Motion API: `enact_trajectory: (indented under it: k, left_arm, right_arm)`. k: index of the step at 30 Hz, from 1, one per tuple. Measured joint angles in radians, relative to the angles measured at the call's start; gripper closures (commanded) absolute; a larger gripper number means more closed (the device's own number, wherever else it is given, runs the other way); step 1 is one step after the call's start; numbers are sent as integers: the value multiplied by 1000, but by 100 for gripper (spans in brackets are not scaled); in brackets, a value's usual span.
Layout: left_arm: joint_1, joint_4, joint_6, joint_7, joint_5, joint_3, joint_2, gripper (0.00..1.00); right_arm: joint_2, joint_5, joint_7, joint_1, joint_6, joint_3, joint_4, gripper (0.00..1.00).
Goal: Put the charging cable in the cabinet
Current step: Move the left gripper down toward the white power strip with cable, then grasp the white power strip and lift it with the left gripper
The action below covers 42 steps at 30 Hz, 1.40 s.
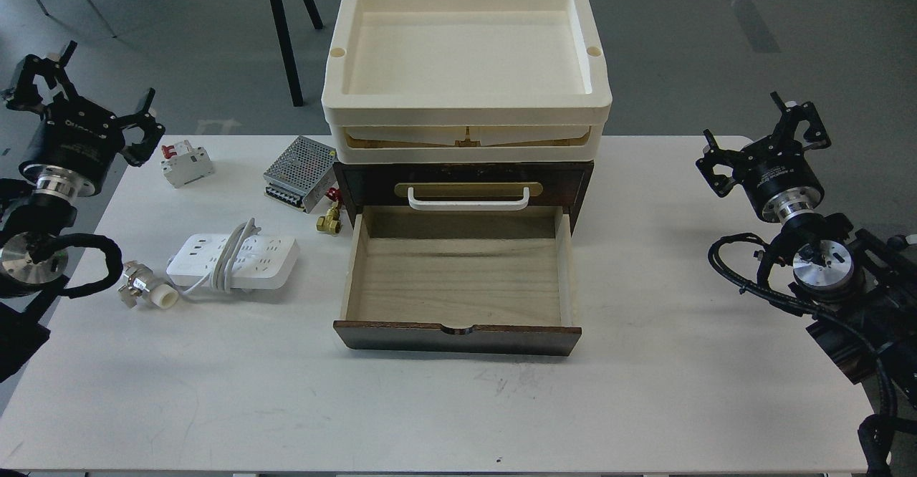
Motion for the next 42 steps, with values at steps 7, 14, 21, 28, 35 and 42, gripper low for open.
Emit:
enact_trajectory:
  k: [7,14,21,28,35,42]
  left_arm:
    - [-78,-290,0,6,304,0,287,0]
    - [-132,-512,19,6,990,0,363,1]
    - [-121,-600,71,48,1671,79,295,1]
    - [-100,-550,113,197,1925,261,173,0]
    - [-60,-390,174,218,1951,294,81,1]
    - [-50,-297,208,210,1993,371,46,6]
  right_arm:
    - [0,0,0,-3,0,-2,0,0]
    - [0,0,0,-5,0,-5,0,0]
    - [0,0,0,-5,0,-6,0,0]
    - [0,0,0,-5,0,-7,1,0]
    - [0,0,0,-4,0,-8,2,0]
    - [0,0,0,-5,0,-10,2,0]
